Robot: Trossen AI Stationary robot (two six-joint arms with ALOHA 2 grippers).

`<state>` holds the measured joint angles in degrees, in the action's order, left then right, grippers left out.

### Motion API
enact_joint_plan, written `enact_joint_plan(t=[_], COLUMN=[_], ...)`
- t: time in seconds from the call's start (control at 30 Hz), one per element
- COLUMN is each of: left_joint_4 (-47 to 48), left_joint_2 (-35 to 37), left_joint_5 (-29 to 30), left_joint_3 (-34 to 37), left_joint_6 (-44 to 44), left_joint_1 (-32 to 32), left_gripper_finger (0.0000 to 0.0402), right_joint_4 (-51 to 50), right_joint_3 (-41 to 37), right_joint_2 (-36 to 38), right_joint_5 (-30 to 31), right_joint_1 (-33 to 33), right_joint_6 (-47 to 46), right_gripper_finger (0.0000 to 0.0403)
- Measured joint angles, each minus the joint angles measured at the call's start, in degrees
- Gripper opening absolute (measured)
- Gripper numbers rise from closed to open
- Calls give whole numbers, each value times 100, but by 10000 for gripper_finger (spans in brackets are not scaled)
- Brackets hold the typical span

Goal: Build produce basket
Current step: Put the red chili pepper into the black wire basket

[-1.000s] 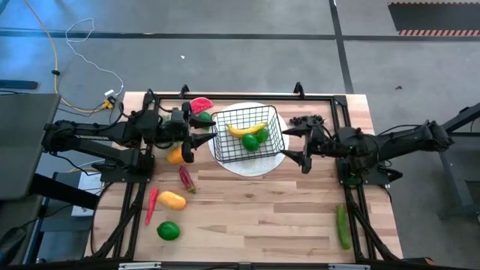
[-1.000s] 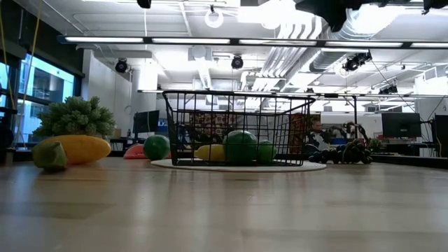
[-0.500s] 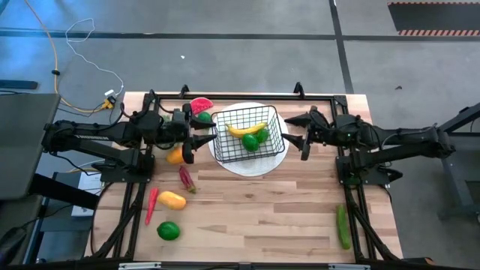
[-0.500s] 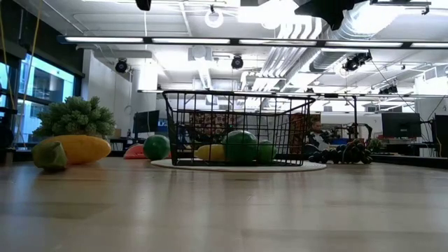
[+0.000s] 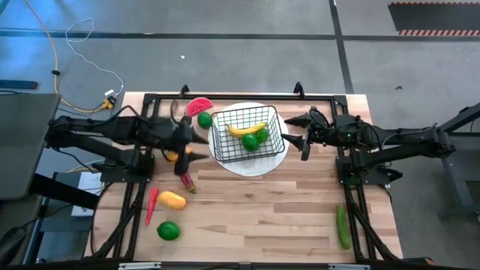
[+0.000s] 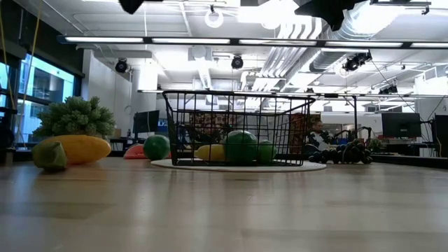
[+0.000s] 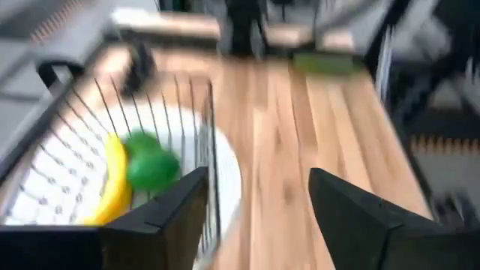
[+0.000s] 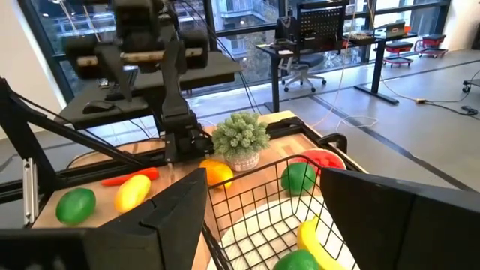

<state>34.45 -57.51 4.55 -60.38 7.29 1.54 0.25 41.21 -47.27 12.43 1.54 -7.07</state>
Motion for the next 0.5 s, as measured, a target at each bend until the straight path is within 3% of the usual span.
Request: enact_joint_plan(t=[0.23, 0.5], left_joint_4=[1879, 2259], left_joint_2=[-594, -1799], left_joint_5=[3, 43], left_joint_3=[-37, -37], left_joint_6=[-78, -728], left_joint_1=[-504, -819], left_gripper_finger=[260, 269], right_joint_4=[-2, -49], right_joint_3=[0, 0], right_joint_2=[0, -2], right_joint_5=[0, 2], right_joint_1=[0, 0], right_joint_6=[0, -48], right_gripper_finger=[248, 248])
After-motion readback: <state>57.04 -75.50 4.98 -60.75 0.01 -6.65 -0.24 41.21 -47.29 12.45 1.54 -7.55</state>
